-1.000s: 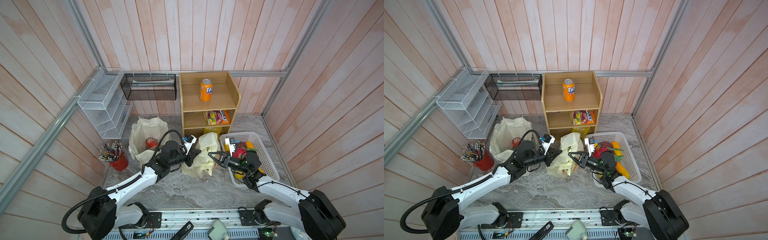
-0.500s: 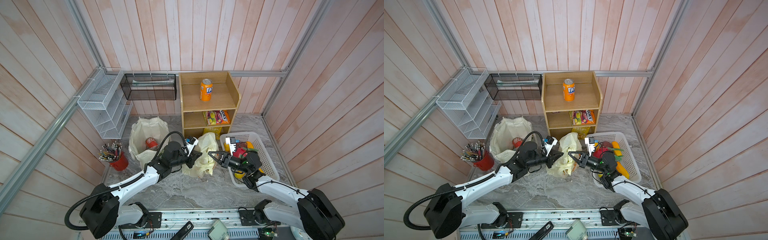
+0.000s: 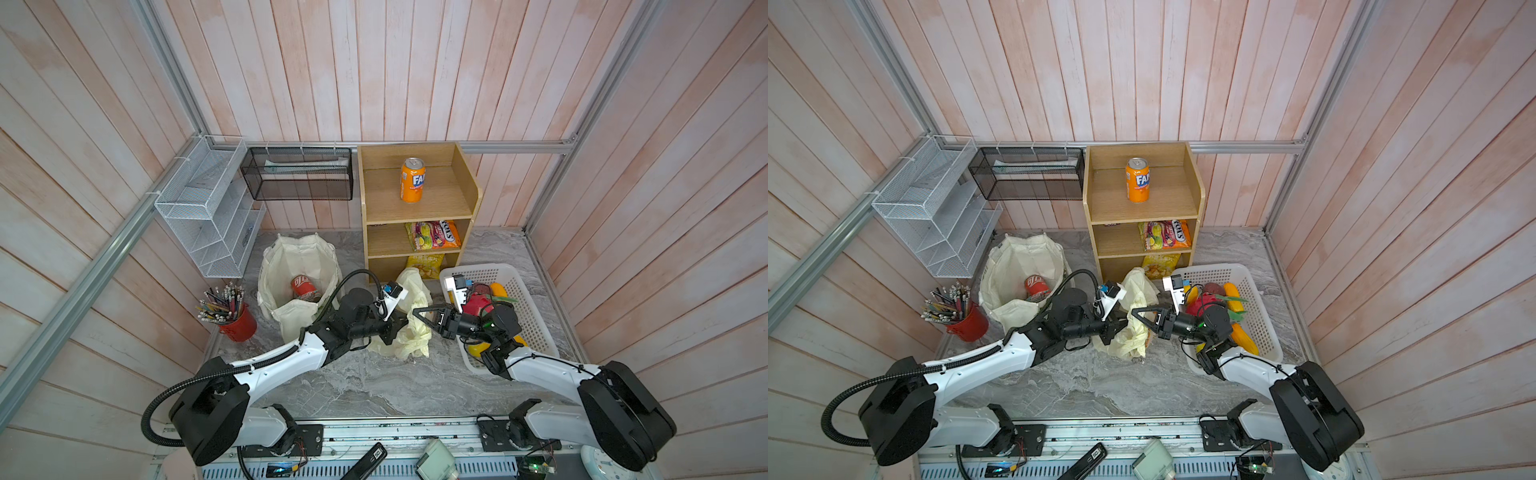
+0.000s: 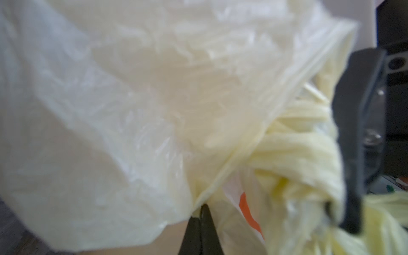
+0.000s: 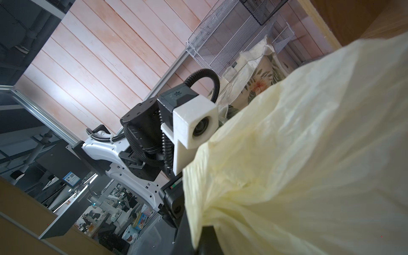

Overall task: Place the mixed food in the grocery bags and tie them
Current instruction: 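Grasp the cream bag's top with the left gripper while the right gripper holds the knot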

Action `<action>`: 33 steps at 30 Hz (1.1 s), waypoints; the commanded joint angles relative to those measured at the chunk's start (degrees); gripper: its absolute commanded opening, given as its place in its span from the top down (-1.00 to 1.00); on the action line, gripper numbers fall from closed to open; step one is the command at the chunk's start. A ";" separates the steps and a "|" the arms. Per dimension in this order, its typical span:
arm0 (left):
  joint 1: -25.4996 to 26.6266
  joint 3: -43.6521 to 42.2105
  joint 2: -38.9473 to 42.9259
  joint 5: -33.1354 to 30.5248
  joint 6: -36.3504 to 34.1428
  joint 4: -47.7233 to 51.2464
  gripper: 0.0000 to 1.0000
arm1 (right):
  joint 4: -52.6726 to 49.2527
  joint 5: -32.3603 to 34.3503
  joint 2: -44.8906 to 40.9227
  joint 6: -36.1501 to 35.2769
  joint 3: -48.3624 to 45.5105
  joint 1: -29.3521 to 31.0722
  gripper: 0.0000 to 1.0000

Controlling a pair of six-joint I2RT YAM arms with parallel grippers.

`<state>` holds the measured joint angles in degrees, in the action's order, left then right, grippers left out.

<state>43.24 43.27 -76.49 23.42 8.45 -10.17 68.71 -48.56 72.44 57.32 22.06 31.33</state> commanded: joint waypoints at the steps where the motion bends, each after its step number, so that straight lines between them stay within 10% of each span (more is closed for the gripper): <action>1: -0.60 -0.33 3.14 -3.30 0.39 -0.77 0.91 | 3.72 -2.35 -0.08 0.31 1.61 -0.26 1.00; 15: -5.98 -7.36 20.40 1.25 4.30 -2.01 0.35 | 0.91 -1.98 -1.52 -0.72 1.86 -0.91 1.00; 24: -5.87 -5.97 17.14 15.30 7.57 -9.44 0.38 | 1.35 -2.51 -1.45 -0.28 2.81 -1.06 1.00; 33: -4.62 -5.39 11.85 16.39 10.09 -16.12 0.44 | 2.20 -3.04 -1.35 0.58 3.49 -1.03 1.00</action>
<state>37.95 36.53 -64.27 37.69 17.34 -20.86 69.04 -50.28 71.83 57.47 23.97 30.59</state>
